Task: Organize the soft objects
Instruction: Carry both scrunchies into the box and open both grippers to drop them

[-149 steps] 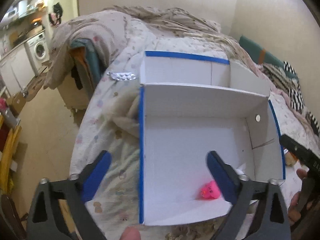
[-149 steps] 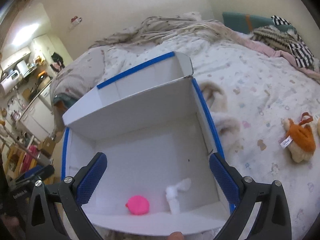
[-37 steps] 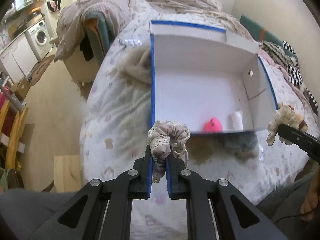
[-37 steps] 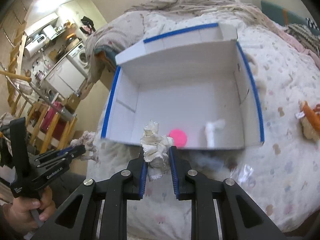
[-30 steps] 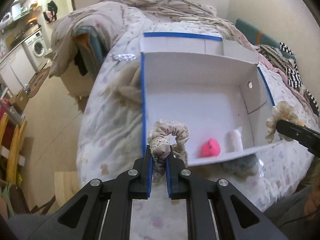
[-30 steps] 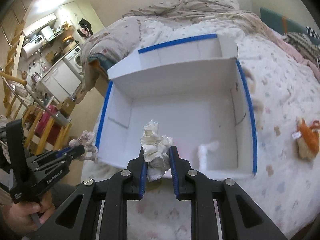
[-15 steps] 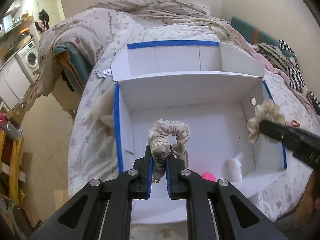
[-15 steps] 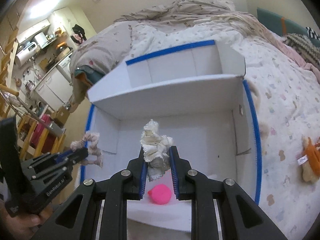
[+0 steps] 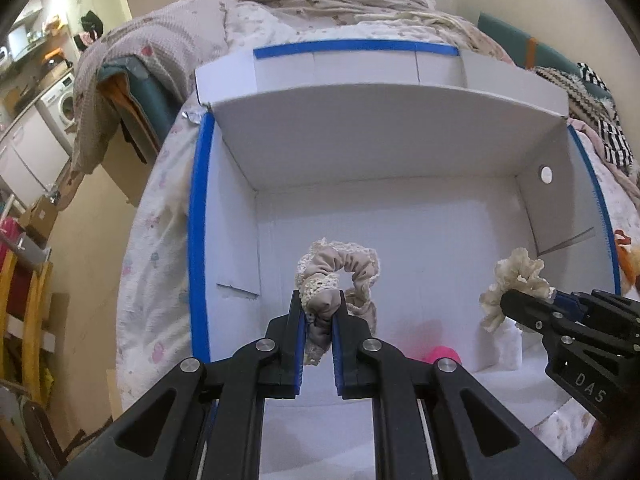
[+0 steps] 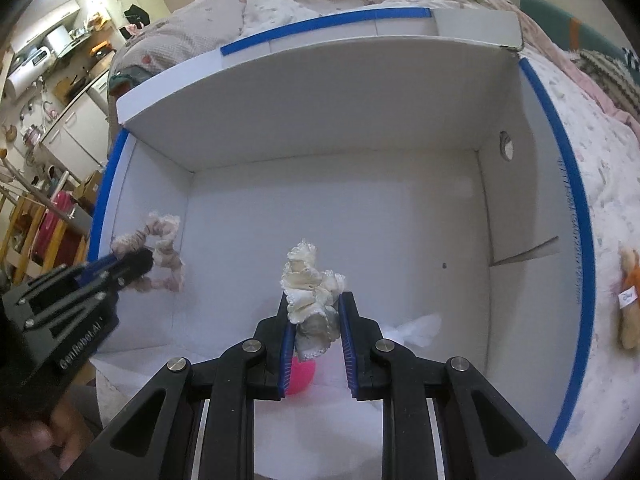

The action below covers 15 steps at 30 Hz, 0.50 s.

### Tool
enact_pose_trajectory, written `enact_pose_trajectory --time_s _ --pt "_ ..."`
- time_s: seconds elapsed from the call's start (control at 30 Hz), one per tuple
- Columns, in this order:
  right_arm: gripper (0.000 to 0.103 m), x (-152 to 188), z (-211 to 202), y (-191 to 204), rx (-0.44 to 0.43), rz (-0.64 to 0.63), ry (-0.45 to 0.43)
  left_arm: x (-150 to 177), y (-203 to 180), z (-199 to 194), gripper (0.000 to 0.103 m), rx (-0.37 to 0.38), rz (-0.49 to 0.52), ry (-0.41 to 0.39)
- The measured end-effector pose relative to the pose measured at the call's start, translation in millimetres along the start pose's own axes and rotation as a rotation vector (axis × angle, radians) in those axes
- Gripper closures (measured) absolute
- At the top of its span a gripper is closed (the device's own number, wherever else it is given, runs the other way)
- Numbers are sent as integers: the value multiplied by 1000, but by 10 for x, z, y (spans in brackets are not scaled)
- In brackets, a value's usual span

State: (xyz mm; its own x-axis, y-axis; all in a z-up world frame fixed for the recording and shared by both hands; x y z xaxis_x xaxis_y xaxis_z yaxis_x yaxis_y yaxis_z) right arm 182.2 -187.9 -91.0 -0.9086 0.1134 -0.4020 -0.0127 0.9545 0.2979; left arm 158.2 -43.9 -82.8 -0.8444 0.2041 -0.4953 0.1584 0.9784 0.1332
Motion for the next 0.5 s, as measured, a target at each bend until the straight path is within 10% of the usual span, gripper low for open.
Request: enact_pose_trajectory --time_s 0.5 --pt "80 -41 33 24 33 36 17 34 -40 -17 92 -3 23 -22"
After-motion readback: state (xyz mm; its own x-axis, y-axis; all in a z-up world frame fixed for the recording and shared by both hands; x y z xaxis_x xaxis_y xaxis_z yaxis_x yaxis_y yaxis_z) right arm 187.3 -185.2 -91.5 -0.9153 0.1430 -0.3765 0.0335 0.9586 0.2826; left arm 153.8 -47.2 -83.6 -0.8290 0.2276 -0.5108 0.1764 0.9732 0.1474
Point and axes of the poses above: each gripper's, at about its wrist camera, not at the fingertips, and z roughly the way its jaws point, y to its left, x to its underside, the point moved 2 cm from there along z, roughly the way its jaws point, and after that the axes turned 8 degrees about z, right-handed, at the moved point
